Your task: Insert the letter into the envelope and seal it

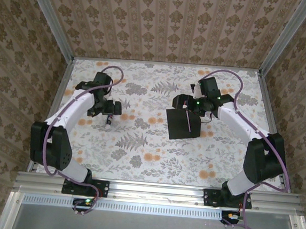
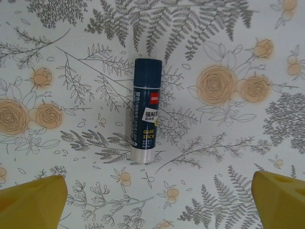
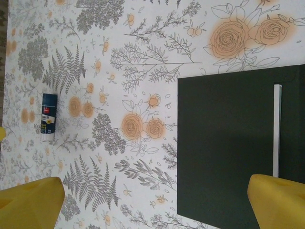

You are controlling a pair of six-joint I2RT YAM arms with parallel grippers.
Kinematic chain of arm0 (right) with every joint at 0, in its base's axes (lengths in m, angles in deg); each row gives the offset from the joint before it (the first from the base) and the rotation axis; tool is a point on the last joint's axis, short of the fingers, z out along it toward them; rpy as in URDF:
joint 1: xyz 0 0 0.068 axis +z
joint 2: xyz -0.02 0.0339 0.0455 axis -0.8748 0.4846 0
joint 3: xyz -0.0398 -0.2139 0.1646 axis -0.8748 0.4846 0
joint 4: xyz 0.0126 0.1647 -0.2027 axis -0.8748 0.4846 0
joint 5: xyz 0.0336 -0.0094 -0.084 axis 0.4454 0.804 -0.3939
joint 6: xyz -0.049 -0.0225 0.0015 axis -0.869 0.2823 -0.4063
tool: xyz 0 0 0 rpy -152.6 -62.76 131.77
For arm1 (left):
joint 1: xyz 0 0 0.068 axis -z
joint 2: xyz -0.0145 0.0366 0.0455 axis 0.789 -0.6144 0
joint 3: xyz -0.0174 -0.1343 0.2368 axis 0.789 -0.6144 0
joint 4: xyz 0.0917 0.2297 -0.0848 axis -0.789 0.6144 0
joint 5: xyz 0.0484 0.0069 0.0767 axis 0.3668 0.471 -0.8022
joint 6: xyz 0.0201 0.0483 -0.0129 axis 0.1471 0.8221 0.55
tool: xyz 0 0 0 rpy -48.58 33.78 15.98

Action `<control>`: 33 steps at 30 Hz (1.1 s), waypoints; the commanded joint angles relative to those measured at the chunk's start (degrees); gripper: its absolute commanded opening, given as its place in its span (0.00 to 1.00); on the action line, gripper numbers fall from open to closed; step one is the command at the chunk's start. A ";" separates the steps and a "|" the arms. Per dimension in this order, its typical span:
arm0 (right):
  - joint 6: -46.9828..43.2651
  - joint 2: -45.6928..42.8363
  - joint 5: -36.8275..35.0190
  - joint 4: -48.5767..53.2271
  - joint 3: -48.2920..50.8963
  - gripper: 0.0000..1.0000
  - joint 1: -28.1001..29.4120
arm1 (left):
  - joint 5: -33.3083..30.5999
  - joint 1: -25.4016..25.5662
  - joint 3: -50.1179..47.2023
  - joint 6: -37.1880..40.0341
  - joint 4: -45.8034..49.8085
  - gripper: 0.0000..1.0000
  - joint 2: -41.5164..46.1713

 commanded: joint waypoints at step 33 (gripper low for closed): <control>1.52 1.58 -3.00 -2.02 1.69 1.00 2.94 | -1.64 -1.27 -5.95 0.03 -10.85 0.53 -13.42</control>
